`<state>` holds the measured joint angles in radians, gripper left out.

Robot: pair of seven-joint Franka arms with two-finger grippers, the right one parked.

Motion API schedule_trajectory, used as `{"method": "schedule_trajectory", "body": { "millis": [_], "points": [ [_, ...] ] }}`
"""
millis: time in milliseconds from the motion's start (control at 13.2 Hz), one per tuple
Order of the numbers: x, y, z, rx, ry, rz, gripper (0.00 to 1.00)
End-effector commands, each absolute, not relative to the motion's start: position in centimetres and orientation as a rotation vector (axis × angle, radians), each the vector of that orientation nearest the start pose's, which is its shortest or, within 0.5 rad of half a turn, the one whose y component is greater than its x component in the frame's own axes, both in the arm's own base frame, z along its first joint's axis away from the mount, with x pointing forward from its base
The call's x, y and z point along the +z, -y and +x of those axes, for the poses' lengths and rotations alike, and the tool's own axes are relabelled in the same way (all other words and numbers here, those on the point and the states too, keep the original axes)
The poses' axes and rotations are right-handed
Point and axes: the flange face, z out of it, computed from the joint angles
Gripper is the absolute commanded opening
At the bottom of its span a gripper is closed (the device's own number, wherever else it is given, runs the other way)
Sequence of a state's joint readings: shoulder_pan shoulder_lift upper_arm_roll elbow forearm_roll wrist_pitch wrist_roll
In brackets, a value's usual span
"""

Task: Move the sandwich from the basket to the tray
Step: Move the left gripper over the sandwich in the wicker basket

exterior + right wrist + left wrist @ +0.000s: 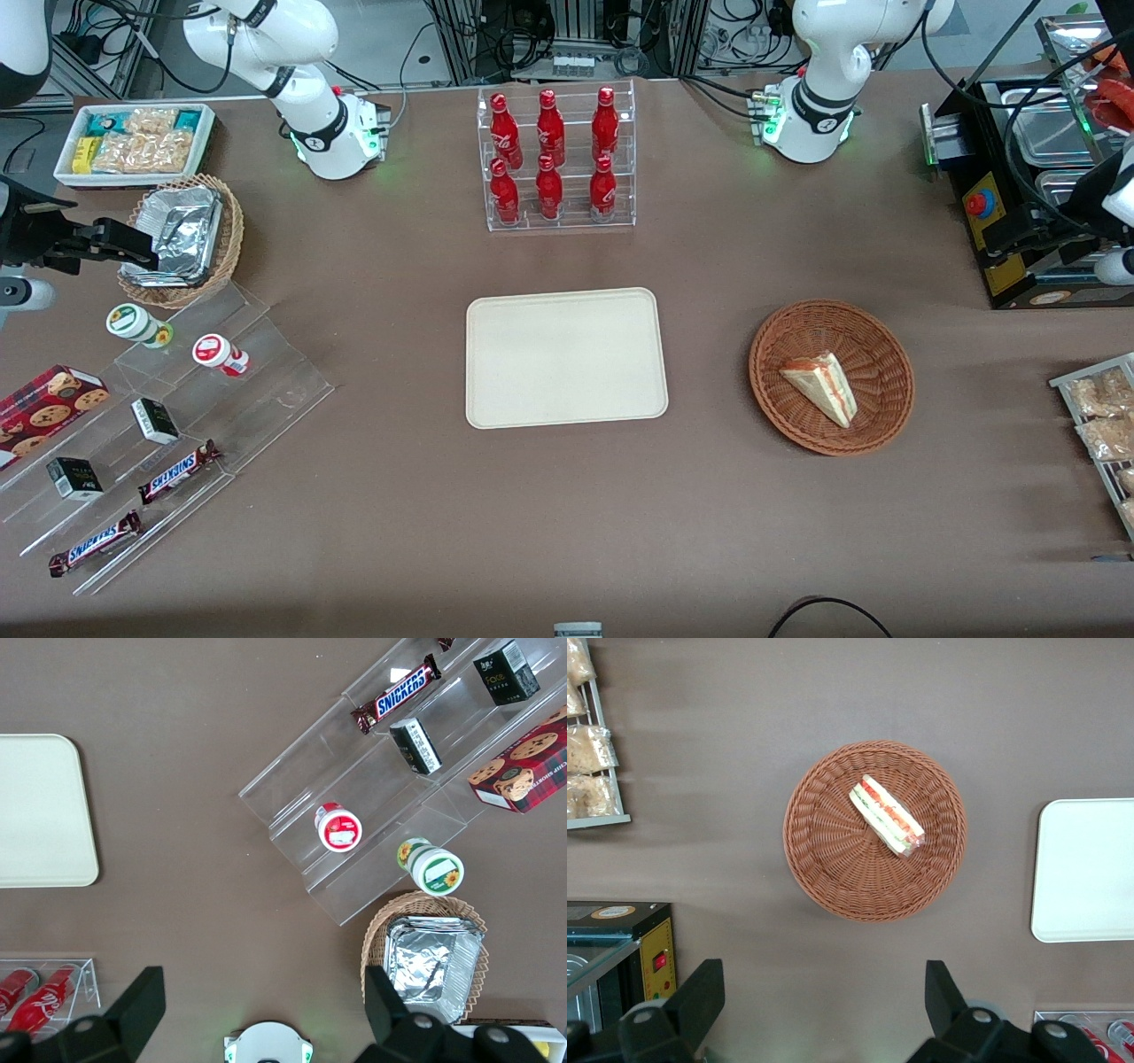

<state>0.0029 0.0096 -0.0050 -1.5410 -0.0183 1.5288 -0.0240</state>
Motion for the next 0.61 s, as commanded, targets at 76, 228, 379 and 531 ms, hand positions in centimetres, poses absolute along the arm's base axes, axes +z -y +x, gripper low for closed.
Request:
{"method": "schedule_trajectory", "body": {
  "millis": [76,228,379,531],
  "points": [
    [62.5,3.1,55.7,0.040,-0.044,-3.156,1.00],
    [61.5,3.2,56.4,0.028,-0.046,-3.156,1.00],
    [58.9,3.4,57.8,0.062,-0.023,-3.156,1.00],
    [54.7,3.8,59.2,0.051,0.050,-3.142,1.00]
  ]
}}
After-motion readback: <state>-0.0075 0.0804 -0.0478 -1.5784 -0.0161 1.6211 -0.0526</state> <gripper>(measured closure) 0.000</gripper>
